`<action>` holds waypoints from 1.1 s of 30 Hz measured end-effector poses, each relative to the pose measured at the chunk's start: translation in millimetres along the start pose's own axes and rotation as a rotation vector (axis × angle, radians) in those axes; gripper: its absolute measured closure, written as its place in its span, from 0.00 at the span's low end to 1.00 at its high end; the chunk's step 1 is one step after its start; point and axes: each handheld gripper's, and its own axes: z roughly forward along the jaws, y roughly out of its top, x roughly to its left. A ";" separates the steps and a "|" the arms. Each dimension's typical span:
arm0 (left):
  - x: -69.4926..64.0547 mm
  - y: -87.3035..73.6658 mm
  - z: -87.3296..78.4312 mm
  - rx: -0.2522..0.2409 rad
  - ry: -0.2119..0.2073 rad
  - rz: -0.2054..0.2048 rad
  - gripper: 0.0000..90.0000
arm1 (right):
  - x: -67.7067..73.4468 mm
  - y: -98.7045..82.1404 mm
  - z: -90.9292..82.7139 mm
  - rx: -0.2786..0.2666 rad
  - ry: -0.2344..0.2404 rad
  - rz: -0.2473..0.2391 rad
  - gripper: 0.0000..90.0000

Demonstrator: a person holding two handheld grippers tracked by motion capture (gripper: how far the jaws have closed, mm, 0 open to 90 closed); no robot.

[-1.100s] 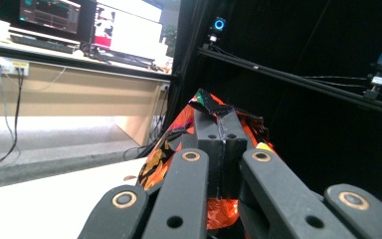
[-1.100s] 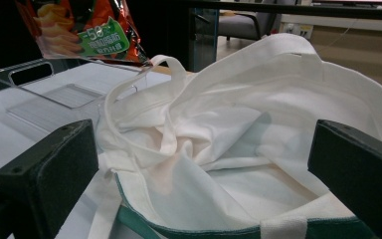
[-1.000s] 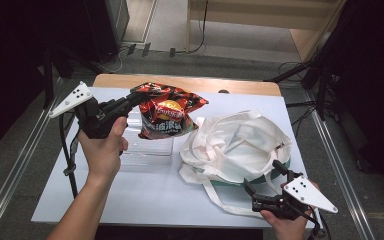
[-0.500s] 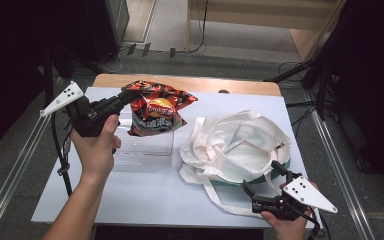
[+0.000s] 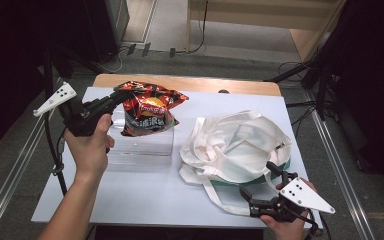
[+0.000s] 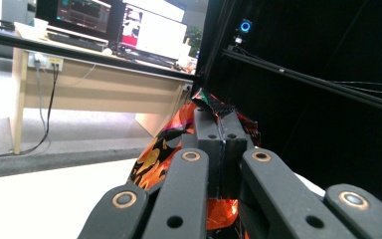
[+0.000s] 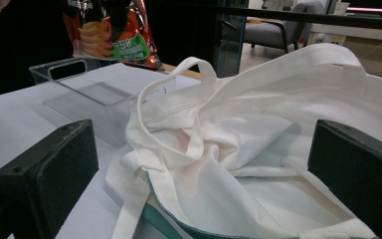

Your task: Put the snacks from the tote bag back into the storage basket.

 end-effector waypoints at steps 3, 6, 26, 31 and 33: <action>3.0 -2.6 0.2 0.006 0.006 -0.004 1.00 | 0.5 -0.1 0.3 -0.001 0.010 -0.003 0.00; 5.5 -4.1 -0.2 0.007 0.013 -0.007 1.00 | -0.3 -0.5 0.5 -0.001 0.015 0.003 0.00; 27.9 -10.4 -8.4 0.017 0.044 -0.029 1.00 | -1.5 -1.7 1.6 0.007 0.006 0.008 0.00; 33.7 -13.7 -11.7 0.028 0.047 -0.035 1.00 | -1.7 -2.3 2.1 0.010 0.008 0.011 0.00; 36.0 -15.2 -12.5 0.033 0.049 -0.037 1.00 | -1.3 -2.4 2.6 0.011 0.006 0.011 0.00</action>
